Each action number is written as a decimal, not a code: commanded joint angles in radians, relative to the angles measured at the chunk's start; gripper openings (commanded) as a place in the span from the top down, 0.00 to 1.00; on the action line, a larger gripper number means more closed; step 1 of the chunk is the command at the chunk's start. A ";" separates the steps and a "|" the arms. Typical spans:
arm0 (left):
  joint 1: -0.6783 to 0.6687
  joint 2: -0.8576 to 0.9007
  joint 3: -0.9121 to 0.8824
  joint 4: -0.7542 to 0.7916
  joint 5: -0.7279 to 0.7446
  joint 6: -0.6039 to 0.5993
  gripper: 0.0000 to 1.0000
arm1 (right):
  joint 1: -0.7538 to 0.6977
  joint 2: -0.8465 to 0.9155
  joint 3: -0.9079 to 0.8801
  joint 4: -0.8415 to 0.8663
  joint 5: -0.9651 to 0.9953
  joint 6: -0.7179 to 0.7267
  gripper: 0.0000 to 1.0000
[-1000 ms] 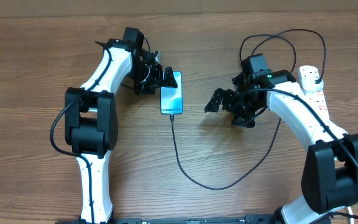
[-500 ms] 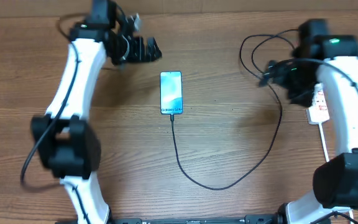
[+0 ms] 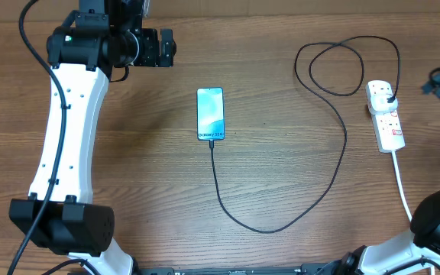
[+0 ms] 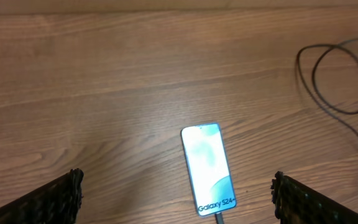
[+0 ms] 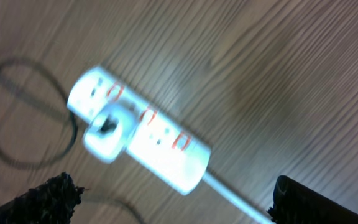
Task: Plug charger to phone and switch on socket
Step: 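Open the left gripper off the phone and move the right gripper to the power strip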
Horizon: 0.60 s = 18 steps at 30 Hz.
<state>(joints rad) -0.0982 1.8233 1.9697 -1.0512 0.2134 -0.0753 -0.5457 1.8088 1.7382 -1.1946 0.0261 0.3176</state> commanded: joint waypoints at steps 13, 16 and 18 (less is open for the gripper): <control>-0.002 0.004 -0.003 0.001 -0.022 0.016 0.00 | -0.038 -0.002 -0.222 0.284 0.048 -0.004 0.00; -0.002 0.004 -0.003 0.001 -0.022 0.016 0.00 | -0.038 0.000 -0.278 0.352 0.043 -0.005 0.00; -0.002 0.004 -0.003 0.001 -0.022 0.016 0.00 | -0.037 0.000 -0.317 0.391 0.039 -0.005 0.00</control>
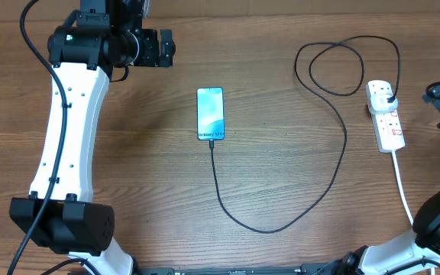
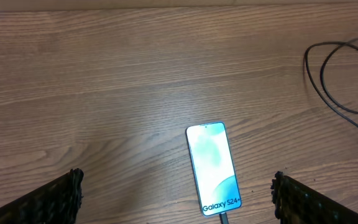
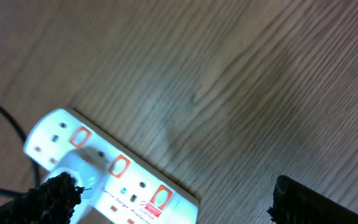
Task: Plug charger to phone and switch on socket
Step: 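Open the left gripper off the phone and move the right gripper to the power strip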
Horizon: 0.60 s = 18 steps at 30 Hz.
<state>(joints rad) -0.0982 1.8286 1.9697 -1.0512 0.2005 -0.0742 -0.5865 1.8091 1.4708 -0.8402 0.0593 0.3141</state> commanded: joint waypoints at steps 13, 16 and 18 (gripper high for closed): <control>-0.002 -0.001 -0.003 0.001 -0.009 0.015 0.00 | 0.004 0.073 -0.135 0.130 -0.124 -0.026 0.00; -0.002 -0.001 -0.003 0.001 -0.009 0.015 0.00 | 0.003 0.117 -0.135 0.121 -0.093 -0.002 0.00; -0.002 -0.001 -0.003 0.001 -0.009 0.015 0.00 | 0.003 0.135 -0.135 0.126 -0.098 0.000 0.00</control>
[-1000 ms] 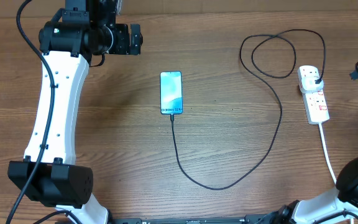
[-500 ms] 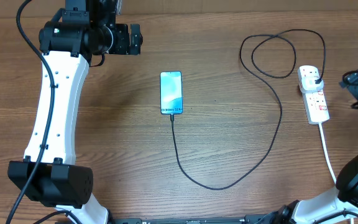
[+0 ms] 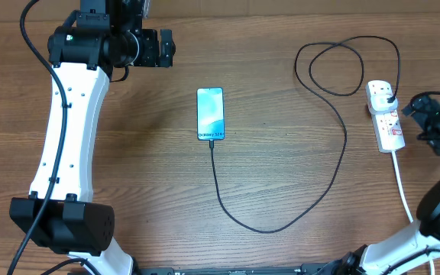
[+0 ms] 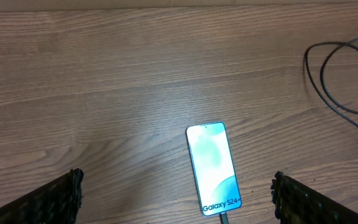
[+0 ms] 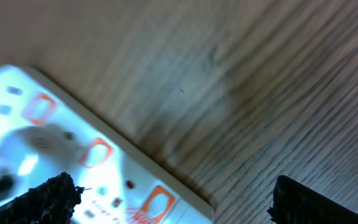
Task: Plug charger to phone and switch on socket
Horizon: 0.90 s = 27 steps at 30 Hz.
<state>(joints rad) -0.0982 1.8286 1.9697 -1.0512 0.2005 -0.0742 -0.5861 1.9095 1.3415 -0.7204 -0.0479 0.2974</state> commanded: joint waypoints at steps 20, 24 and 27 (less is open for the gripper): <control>-0.002 -0.001 -0.003 0.001 -0.009 0.015 0.00 | 0.003 0.097 -0.006 0.084 -0.034 0.016 0.00; -0.002 -0.001 -0.003 0.001 -0.009 0.015 0.00 | 0.003 0.118 -0.006 0.088 -0.070 0.016 0.00; -0.002 -0.001 -0.003 0.001 -0.009 0.015 0.00 | 0.003 0.118 -0.006 0.095 -0.071 0.016 0.00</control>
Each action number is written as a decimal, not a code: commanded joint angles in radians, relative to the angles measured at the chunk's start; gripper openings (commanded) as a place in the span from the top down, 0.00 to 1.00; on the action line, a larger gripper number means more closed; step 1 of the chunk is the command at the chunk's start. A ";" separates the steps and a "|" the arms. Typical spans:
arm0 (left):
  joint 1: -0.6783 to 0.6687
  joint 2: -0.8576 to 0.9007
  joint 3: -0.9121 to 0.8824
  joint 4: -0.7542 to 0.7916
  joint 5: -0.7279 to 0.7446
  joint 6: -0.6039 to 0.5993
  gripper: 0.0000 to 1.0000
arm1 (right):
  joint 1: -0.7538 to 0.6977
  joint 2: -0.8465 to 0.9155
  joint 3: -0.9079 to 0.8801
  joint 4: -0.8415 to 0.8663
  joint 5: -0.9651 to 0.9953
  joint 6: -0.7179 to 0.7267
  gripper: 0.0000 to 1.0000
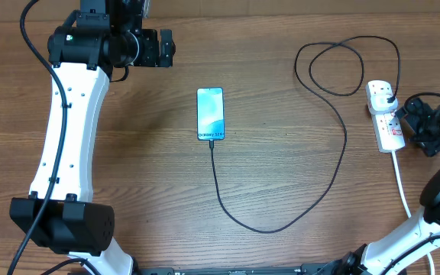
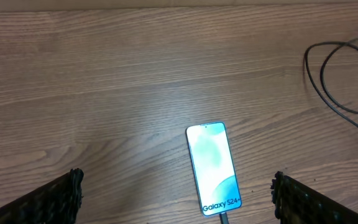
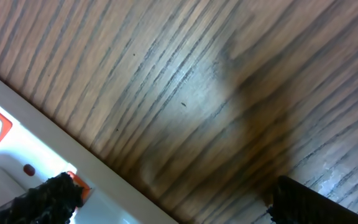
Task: Plug charger to phone and switch on socket
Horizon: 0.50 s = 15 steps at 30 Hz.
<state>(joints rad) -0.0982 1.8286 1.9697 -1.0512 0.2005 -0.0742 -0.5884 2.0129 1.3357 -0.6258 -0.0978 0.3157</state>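
The phone (image 1: 211, 113) lies face up mid-table, screen lit, with the black charger cable (image 1: 281, 221) plugged into its near end; it also shows in the left wrist view as the phone (image 2: 214, 168). The cable loops right to a plug in the white socket strip (image 1: 386, 116). My right gripper (image 1: 417, 124) is open, low beside the strip's right edge; in its wrist view one fingertip (image 3: 53, 198) sits over a red switch (image 3: 78, 182) on the strip (image 3: 17, 143). My left gripper (image 2: 176, 198) is open, high over the table's far left.
The strip's white lead (image 1: 403, 191) runs toward the near right edge. The cable forms a loop (image 1: 347, 67) at the back right. Bare wooden table (image 1: 143, 176) lies around the phone.
My right gripper has moved left and down, closer to the socket strip, with one fingertip now over a red switch. The left arm, phone and cable have not moved.
The phone lay with the cable in it throughout, and my left gripper stayed open above it. My right gripper was at the far right edge, high over the strip, then closer at each moment, and now low against its right side.
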 commanded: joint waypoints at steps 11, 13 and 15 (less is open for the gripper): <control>-0.002 -0.001 -0.003 0.001 -0.009 0.015 0.00 | 0.007 0.015 0.000 0.000 -0.055 -0.007 0.00; -0.002 -0.001 -0.003 0.001 -0.009 0.015 0.00 | 0.010 0.015 0.000 -0.003 -0.054 -0.008 0.00; -0.002 -0.001 -0.003 0.001 -0.009 0.015 0.00 | 0.018 0.015 0.000 -0.004 -0.054 -0.011 0.00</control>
<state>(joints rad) -0.0982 1.8286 1.9697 -1.0512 0.2001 -0.0742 -0.5884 2.0132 1.3357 -0.6220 -0.1310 0.3172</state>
